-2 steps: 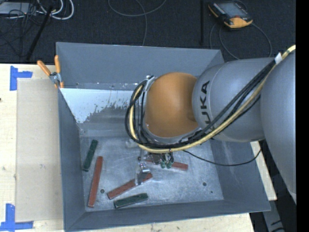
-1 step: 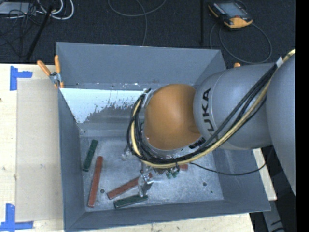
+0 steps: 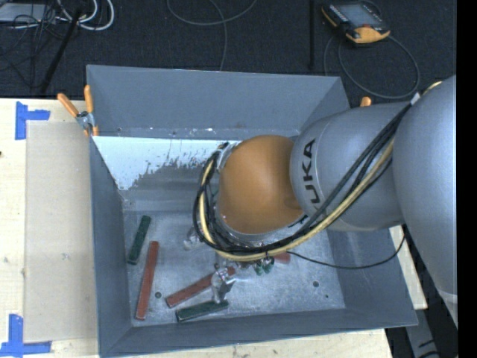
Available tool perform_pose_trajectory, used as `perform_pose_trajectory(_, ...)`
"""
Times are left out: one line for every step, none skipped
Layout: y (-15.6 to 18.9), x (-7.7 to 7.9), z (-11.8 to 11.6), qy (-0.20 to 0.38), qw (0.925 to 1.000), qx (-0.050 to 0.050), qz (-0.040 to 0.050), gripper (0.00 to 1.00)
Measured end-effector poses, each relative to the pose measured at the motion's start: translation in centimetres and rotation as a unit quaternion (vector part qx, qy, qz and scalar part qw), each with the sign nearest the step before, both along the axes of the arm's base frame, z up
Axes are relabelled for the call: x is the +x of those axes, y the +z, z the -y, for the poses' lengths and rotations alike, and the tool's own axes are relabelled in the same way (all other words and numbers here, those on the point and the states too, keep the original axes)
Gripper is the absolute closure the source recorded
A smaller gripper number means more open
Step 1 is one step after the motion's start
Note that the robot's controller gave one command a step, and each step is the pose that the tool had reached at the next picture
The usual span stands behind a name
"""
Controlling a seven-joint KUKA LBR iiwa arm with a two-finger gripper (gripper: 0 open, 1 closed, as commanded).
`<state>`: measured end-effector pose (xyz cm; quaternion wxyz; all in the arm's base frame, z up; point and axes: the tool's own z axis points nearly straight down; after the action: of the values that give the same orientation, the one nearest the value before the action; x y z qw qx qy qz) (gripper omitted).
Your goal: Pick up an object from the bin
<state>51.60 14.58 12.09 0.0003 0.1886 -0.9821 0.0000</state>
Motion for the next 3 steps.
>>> perform_pose_trajectory(-4.52,-0.49,1.45,-0.023,0.9997,0.002,-0.0020,0.00)
perform_pose_trajectory(-4.55,0.02,1.68,-0.024,0.9997,0.005,0.0093,1.00)
perform_pose_trajectory(-4.55,0.02,1.68,-0.024,0.9997,0.005,0.0093,1.00)
